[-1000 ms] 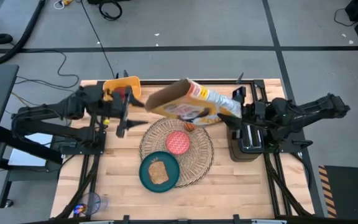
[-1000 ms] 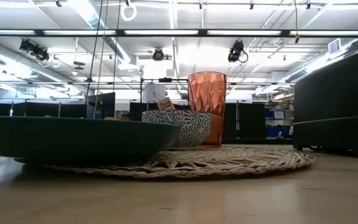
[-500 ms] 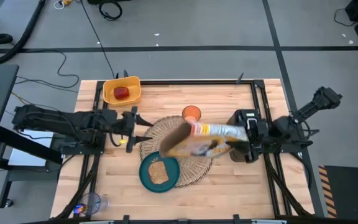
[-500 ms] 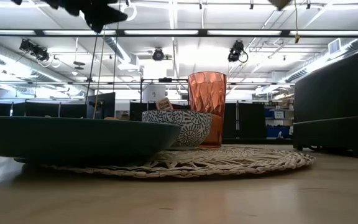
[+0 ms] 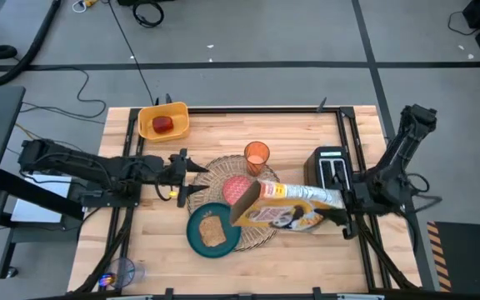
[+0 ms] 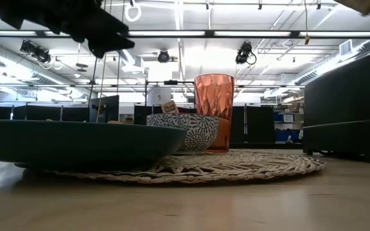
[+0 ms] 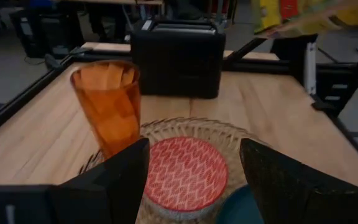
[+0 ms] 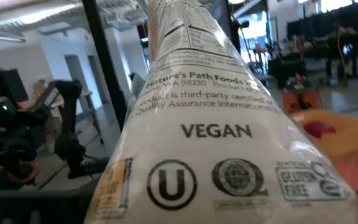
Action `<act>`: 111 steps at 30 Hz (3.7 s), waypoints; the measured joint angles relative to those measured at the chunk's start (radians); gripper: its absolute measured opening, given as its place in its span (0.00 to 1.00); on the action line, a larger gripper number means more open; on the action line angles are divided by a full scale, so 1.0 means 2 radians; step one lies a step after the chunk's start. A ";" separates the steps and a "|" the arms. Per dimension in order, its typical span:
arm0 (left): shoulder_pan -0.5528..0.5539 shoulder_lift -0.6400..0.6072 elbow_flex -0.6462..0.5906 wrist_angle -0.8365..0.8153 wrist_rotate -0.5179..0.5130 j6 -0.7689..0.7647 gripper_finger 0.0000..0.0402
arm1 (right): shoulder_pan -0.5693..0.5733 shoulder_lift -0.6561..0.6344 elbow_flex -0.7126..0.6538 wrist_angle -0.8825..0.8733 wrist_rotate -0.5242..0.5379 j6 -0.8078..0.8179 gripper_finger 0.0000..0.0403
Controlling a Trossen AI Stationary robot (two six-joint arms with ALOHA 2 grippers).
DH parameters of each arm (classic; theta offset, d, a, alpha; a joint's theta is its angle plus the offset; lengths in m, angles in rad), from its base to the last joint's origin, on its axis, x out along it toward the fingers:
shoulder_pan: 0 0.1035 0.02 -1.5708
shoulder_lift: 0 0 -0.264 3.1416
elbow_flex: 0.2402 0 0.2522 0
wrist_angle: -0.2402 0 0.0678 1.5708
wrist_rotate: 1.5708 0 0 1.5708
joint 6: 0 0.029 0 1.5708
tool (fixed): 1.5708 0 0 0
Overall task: Arrange a breakfast setting
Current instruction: Pour the cereal from the cereal box into the red bowl
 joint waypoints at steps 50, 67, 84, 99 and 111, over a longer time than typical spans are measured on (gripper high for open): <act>0.038 -0.018 0.063 -0.126 -0.004 0.039 0.64 | -0.109 0.055 0.052 -0.359 0.011 0.253 0.51; 0.038 -0.018 0.062 -0.135 -0.004 0.027 0.64 | -0.164 0.014 0.072 -0.412 -0.075 0.207 0.51; 0.037 -0.017 0.062 -0.136 -0.004 0.023 0.64 | -0.199 0.014 0.133 -0.497 -0.122 0.170 0.51; 0.037 -0.017 0.062 -0.135 -0.004 0.010 0.64 | -0.245 0.025 0.198 -0.574 -0.191 0.130 0.51; 0.037 -0.017 0.062 -0.133 -0.004 0.003 0.64 | -0.259 0.058 0.254 -0.608 -0.215 0.088 0.51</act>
